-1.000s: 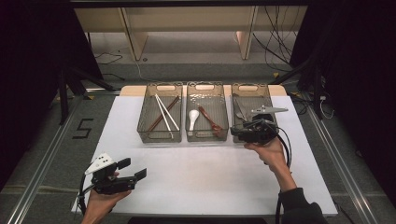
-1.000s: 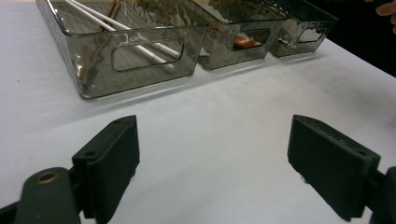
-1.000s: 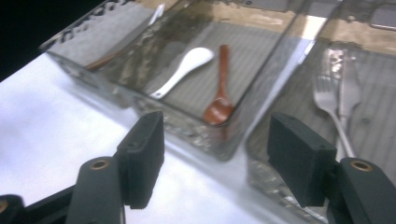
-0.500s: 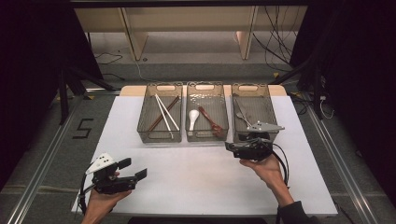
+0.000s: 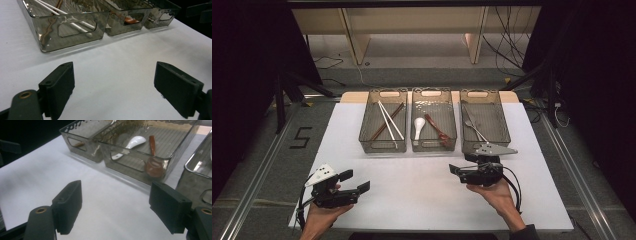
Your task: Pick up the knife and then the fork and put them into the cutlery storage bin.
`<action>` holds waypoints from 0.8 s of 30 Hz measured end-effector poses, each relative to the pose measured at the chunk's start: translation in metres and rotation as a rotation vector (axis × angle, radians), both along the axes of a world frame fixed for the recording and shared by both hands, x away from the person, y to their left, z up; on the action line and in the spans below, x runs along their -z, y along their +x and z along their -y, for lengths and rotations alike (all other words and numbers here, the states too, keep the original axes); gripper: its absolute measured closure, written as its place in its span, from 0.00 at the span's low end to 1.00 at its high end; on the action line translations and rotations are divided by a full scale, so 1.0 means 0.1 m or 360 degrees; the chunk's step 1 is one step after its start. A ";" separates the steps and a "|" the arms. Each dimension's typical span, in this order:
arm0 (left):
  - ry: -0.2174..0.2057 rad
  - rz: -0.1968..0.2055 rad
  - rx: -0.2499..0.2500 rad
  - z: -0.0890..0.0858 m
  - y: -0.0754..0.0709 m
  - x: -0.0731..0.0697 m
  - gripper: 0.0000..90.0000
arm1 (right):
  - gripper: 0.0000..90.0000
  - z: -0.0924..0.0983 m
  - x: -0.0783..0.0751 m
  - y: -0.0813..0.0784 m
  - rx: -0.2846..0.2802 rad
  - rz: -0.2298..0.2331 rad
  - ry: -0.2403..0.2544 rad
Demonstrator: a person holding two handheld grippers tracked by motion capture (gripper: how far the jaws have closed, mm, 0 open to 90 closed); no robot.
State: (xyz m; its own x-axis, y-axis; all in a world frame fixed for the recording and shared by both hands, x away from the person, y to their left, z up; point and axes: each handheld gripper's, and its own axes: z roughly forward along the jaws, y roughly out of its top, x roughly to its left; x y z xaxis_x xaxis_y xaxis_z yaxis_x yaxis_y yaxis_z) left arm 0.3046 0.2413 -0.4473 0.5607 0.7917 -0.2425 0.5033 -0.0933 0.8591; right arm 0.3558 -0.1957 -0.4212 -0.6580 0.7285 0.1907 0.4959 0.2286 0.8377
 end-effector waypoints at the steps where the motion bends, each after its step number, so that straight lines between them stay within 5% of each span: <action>1: -0.0003 0.0000 0.0002 0.00 0.00 0.00 0.18 | 0.30 0.00 0.01 -0.02 -0.0001 0.0007 0.0002; 24: -0.0011 0.0029 0.0058 0.02 0.00 0.02 0.18 | 0.26 0.23 0.18 -0.42 0.0067 0.0073 0.0048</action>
State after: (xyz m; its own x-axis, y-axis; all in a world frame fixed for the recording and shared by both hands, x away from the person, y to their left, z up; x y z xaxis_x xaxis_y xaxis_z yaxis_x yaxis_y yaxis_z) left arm 0.3046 0.2389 -0.4490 0.5933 0.7692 -0.2374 0.4838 -0.1051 0.8688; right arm 0.3137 -0.2192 -0.4388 -0.6355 0.7500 0.1835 0.4656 0.1825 0.8660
